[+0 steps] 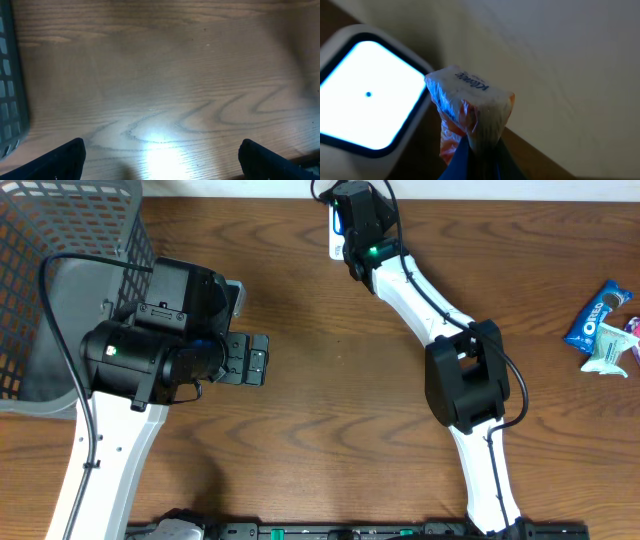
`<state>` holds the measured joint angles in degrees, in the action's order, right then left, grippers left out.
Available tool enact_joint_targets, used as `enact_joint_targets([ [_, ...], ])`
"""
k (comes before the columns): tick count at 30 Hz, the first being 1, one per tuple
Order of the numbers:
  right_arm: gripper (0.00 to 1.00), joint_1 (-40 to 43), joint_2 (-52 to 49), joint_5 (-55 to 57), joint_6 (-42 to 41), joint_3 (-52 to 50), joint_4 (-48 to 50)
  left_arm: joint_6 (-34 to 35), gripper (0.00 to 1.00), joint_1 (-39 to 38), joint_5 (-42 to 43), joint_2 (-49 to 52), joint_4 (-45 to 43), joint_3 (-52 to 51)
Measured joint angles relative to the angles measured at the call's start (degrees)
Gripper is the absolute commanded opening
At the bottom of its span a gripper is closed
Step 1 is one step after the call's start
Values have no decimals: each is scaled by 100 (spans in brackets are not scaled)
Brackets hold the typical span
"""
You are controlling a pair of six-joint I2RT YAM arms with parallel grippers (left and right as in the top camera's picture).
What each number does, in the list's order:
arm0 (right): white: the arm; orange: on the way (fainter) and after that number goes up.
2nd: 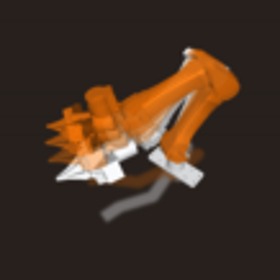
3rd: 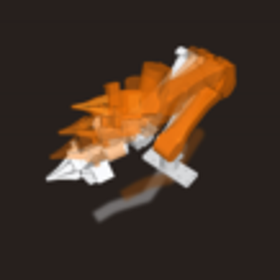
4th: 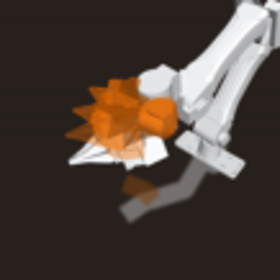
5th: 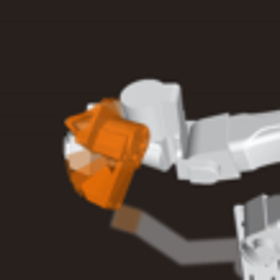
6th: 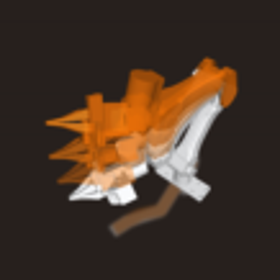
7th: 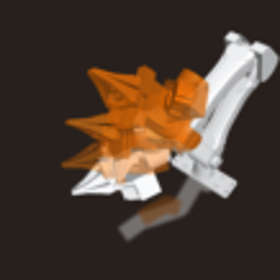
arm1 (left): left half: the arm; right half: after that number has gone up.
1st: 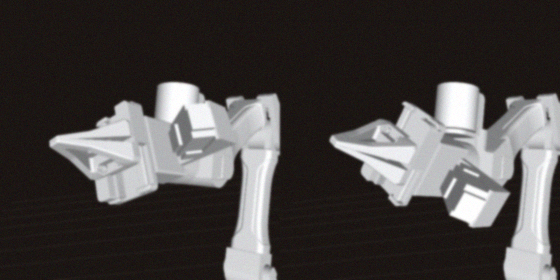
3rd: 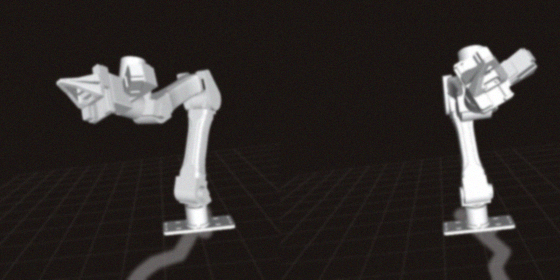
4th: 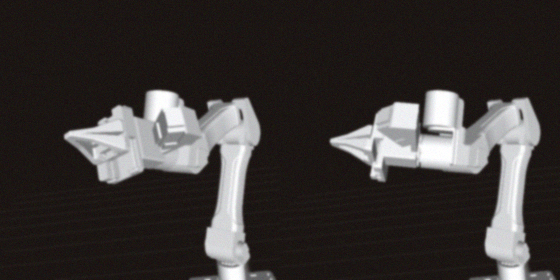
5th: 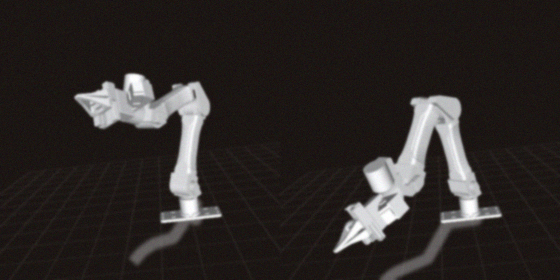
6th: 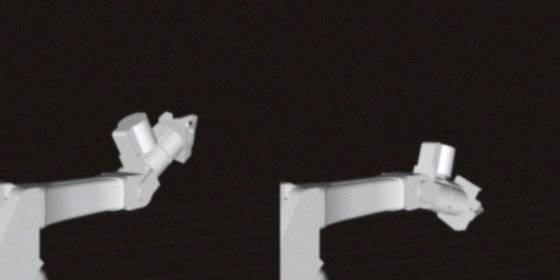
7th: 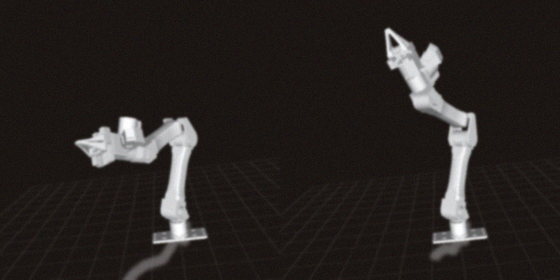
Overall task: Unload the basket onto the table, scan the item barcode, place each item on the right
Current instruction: 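Carry the Kleenex pack to the right edge and release it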
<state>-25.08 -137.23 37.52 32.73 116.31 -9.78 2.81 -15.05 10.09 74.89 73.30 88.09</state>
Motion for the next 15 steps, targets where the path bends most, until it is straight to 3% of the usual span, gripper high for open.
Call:
enact_joint_targets([
  [4,1,83,2,579,-627,2,-243,0,98,0,0,0,0,0],
  [7,1,341,22,732,-1368,28,-1069,2,98,0,0,0,-2,0],
  [15,1,1998,245,-33,-3851,33,-3250,2,98,0,0,0,0,0],
])
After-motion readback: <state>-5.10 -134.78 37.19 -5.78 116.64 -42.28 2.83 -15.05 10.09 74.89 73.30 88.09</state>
